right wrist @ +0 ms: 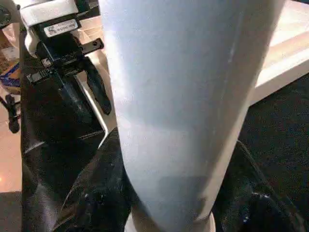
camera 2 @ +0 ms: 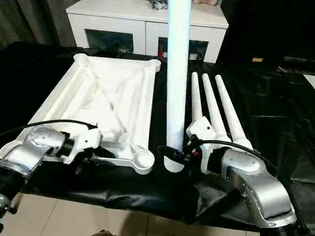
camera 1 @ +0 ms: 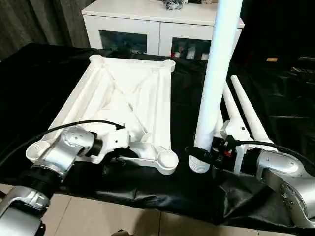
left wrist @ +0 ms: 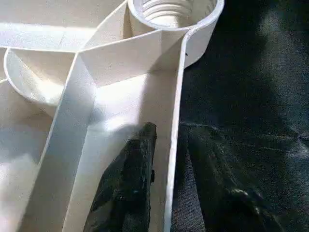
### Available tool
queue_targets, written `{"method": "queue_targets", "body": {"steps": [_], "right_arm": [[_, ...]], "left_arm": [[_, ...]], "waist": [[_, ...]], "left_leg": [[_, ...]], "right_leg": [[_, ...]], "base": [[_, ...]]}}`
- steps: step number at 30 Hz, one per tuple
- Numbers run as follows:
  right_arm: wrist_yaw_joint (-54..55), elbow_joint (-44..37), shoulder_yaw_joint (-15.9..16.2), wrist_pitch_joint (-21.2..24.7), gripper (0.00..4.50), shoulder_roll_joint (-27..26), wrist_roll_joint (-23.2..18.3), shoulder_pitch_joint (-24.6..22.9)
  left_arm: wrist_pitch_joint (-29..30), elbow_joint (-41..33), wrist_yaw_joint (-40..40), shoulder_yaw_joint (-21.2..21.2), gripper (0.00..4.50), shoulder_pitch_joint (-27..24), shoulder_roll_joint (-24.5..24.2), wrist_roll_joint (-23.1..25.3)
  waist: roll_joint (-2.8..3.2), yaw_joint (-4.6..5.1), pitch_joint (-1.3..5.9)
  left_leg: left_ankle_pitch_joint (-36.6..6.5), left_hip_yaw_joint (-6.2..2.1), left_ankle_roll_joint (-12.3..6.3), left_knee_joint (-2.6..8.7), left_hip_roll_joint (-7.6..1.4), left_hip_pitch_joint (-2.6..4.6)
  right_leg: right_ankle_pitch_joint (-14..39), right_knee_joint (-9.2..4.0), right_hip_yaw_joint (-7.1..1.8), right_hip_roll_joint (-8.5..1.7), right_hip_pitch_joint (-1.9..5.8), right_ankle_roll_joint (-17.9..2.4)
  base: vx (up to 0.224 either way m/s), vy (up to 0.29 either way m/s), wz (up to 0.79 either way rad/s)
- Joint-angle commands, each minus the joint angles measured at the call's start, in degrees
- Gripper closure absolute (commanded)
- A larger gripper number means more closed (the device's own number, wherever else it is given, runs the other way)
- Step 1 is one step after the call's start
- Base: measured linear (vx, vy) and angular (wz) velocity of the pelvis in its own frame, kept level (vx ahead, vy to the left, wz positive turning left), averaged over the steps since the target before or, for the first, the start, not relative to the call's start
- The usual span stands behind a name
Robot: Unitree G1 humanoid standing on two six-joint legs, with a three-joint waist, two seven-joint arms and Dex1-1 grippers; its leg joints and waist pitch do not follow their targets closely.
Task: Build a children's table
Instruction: Insert table leg to table base
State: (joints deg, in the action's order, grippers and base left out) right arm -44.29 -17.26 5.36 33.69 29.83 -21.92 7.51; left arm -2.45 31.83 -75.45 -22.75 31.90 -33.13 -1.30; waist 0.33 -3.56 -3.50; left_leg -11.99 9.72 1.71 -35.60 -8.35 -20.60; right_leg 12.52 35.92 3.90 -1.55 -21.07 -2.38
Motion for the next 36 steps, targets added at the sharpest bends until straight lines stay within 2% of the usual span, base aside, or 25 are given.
{"method": "queue_targets", "body": {"steps": [1, 4, 6, 9, 12, 15, 16, 18, 19, 20, 21, 22, 24, 25, 26, 27, 28, 29, 32, 33, 35, 36], "right_arm": [[-0.4, -1.0, 0.4, 0.3, 2.64, 0.6, -0.1, 0.4], [-0.4, -1.0, 0.4, 0.3, 2.64, 0.5, -0.2, 0.5], [-0.4, -0.9, 0.4, 0.3, 2.64, 0.5, -0.3, 0.7], [-0.4, -0.7, 0.4, 0.3, 2.64, 0.4, -0.2, 0.9], [0.0, -0.4, 0.3, 0.3, 2.64, 0.0, -0.4, 1.1], [2.8, 1.3, -0.4, 0.4, 2.64, -2.6, -0.5, 2.4], [3.5, 2.0, -0.6, 0.4, 2.64, -3.3, -0.4, 3.0], [4.2, 2.5, -0.8, 0.5, 2.64, -3.9, -0.3, 3.6], [5.2, 3.5, -1.3, 0.9, 2.64, -4.7, -0.5, 4.6], [6.2, 4.8, -2.0, 1.3, 2.64, -5.7, -0.8, 5.9], [6.4, 5.2, -2.1, 1.4, 2.64, -5.9, -0.9, 6.2], [6.6, 5.7, -2.1, 1.4, 2.64, -6.0, -0.7, 6.7], [5.6, 7.0, -1.2, 1.3, 2.64, -5.7, -0.2, 7.7], [4.8, 8.0, -0.6, 1.3, 2.64, -5.7, 0.1, 8.5], [4.6, 8.4, -0.5, 1.2, 2.64, -5.8, 0.0, 8.7], [4.1, 9.7, -0.2, 1.0, 2.64, -6.1, 0.0, 9.6], [3.5, 11.3, 0.3, 0.9, 2.64, -6.3, -0.1, 10.6], [3.1, 11.9, 0.5, 0.9, 2.64, -6.4, -0.1, 11.0], [0.8, 16.0, 2.5, 0.5, 2.64, -6.5, 0.6, 13.7], [0.5, 18.2, 2.8, -0.1, 2.64, -7.0, 1.0, 15.0], [0.2, 21.0, 2.7, -0.3, 2.64, -8.1, 0.8, 16.9], [0.0, 22.2, 2.6, -0.4, 2.64, -8.5, 0.8, 17.7]], "left_arm": [[-0.8, 0.8, -0.3, 0.1, 3.39, 0.7, -0.4, 1.2], [-1.2, 1.2, -0.4, -0.2, 3.51, 0.6, -0.5, 1.5], [-1.3, 1.5, -0.4, -0.1, 3.77, 0.5, -0.6, 1.8], [-1.1, 1.4, -0.1, -0.1, 3.9, 0.4, -0.5, 2.1], [0.6, -0.4, 1.3, 0.0, 4.26, -1.2, -0.4, 2.3], [0.3, -3.9, 8.1, 1.2, 4.36, -5.8, 1.3, 3.2], [1.7, -5.5, 9.6, 1.1, 4.44, -7.5, 1.5, 3.8], [3.4, -7.1, 11.6, 1.2, 4.5, -8.7, 1.8, 4.6], [7.2, -9.7, 13.4, 1.7, 4.5, -9.9, 2.9, 4.2], [12.6, -13.1, 16.3, 2.7, 4.5, -11.2, 4.6, 3.4], [14.1, -14.1, 17.0, 2.9, 4.5, -11.5, 5.1, 3.1], [15.9, -15.2, 17.8, 3.4, 4.5, -11.8, 5.8, 2.5], [19.0, -19.4, 18.8, 3.7, 4.5, -13.1, 7.0, 1.6], [20.8, -21.7, 19.7, 4.0, 4.5, -13.9, 7.7, 2.0], [21.0, -22.2, 19.9, 3.9, 4.5, -14.0, 7.8, 2.3], [21.6, -23.3, 20.4, 3.7, 4.5, -14.1, 8.0, 3.0], [21.8, -24.5, 20.5, 3.4, 4.5, -14.1, 8.2, 3.1], [22.1, -25.1, 20.4, 3.4, 4.5, -14.2, 8.2, 3.0], [23.2, -26.9, 20.7, 2.8, 4.5, -13.9, 8.3, 3.8], [23.3, -26.8, 20.9, 2.6, 4.5, -13.7, 8.2, 4.2], [22.9, -26.6, 20.5, 2.1, 4.5, -13.4, 7.9, 4.6], [22.9, -26.5, 20.4, 1.8, 4.5, -13.2, 7.8, 4.8]], "waist": [[0.54, -0.2, 3.31], [0.54, -0.14, 3.23], [0.49, -0.16, 3.27], [0.55, -0.18, 3.27], [0.62, -0.15, 3.3], [0.73, 0.02, 3.24], [0.44, 0.48, 3.12], [0.55, 0.42, 3.05], [-0.11, 0.51, 3.0], [0.31, 0.55, 2.94], [-0.15, 0.9, 3.09], [0.09, 0.98, 2.89], [-0.39, 1.05, 3.01], [-0.17, 1.17, 3.12], [-0.38, 1.22, 3.13], [-0.33, 1.22, 3.11], [-0.69, 1.17, 3.09], [-0.56, 1.18, 3.17], [-0.65, 1.19, 3.36], [-0.96, 1.26, 3.42], [-0.86, 1.23, 3.42], [-1.03, 1.17, 3.4]], "left_leg": [[-9.9, -2.57, -0.77, 4.9, -5.97, 0.64], [-11.0, -2.6, -0.44, 4.99, -5.97, 0.76], [-10.7, -2.58, -0.44, 4.99, -5.99, 0.77], [-10.5, -2.58, -0.44, 4.96, -5.99, 0.7], [-10.7, -2.63, -0.29, 5.0, -6.07, 0.71], [-11.2, -2.73, -0.25, 5.06, -6.14, 0.62], [-11.8, -2.63, -0.45, 5.06, -5.98, 0.66], [-11.7, -2.42, -0.69, 4.84, -5.68, 0.73], [-11.5, -2.37, -0.9, 4.9, -5.66, 0.58], [-10.9, -2.43, -1.01, 4.9, -5.56, 0.59], [-10.7, -2.36, -0.73, 4.84, -5.76, 0.71], [-10.7, -2.3, -1.32, 4.69, -5.36, 0.7], [-10.1, -2.19, -1.82, 4.66, -5.27, 0.46], [-9.3, -2.3, -2.08, 4.7, -5.35, 0.35], [-9.1, -2.19, -2.35, 4.63, -5.33, 0.38], [-8.8, -2.22, -2.64, 4.57, -5.2, 0.27], [-8.1, -2.11, -3.31, 4.55, -5.07, 0.24], [-8.0, -2.12, -3.31, 4.5, -5.12, 0.29], [-6.5, -2.12, -3.65, 4.57, -5.33, 0.24], [-5.5, -2.11, -3.93, 4.54, -5.32, 0.13], [-5.1, -2.02, -4.03, 4.47, -5.29, 0.15], [-4.9, -1.97, -4.11, 4.49, -5.33, 0.17]], "right_leg": [[8.5, -4.75, -4.59, -8.43, 2.32, -12.2], [10.3, -4.92, -4.62, -8.41, 2.24, -11.8], [10.1, -4.9, -4.65, -8.43, 2.22, -11.8], [9.6, -4.84, -4.67, -8.5, 2.25, -11.9], [9.3, -4.75, -4.65, -8.5, 2.28, -12.2], [9.9, -4.78, -4.64, -8.6, 2.27, -12.4], [12.0, -4.91, -4.56, -8.43, 2.17, -12.2], [15.2, -5.38, -4.77, -8.44, 2.07, -11.0], [16.1, -5.47, -4.77, -8.42, 2.13, -10.6], [17.3, -5.53, -4.69, -8.43, 2.02, -10.3], [17.1, -5.2, -4.69, -8.41, 2.11, -10.5], [20.0, -5.77, -4.54, -8.18, 1.8, -9.6], [20.4, -5.9, -4.57, -8.09, 1.92, -8.8], [19.0, -5.55, -4.5, -8.05, 2.01, -9.0], [18.7, -5.69, -4.5, -8.02, 1.94, -9.0], [18.6, -5.66, -4.49, -7.96, 1.96, -8.8], [18.9, -5.79, -4.42, -7.91, 1.88, -8.5], [18.8, -5.73, -4.4, -7.95, 1.86, -8.5], [14.9, -5.32, -4.33, -7.75, 1.84, -9.3], [12.7, -5.01, -4.29, -7.78, 1.96, -9.9], [11.4, -5.02, -4.3, -7.91, 1.92, -10.7], [10.6, -4.92, -4.32, -7.86, 1.92, -10.9]], "base": [[0.0, 0.0, 0.0], [0.0, 0.0, 0.0], [0.0, 0.0, 0.0], [0.0, 0.0, 0.0], [0.0, 0.0, 0.0], [0.0, 0.0, 0.0], [0.0, 0.0, 0.0], [0.0, 0.0, 0.0], [0.0, 0.0, 0.0], [0.0, 0.0, 0.0], [0.0, 0.0, 0.0], [0.0, 0.0, 0.0], [0.0, 0.0, 0.0], [0.0, 0.0, 0.0], [0.0, 0.0, 0.0], [0.0, 0.0, 0.0], [0.0, 0.0, 0.0], [0.0, 0.0, 0.0], [0.0, 0.0, 0.0], [0.0, 0.0, 0.0], [0.0, 0.0, 0.0], [0.0, 0.0, 0.0]]}}
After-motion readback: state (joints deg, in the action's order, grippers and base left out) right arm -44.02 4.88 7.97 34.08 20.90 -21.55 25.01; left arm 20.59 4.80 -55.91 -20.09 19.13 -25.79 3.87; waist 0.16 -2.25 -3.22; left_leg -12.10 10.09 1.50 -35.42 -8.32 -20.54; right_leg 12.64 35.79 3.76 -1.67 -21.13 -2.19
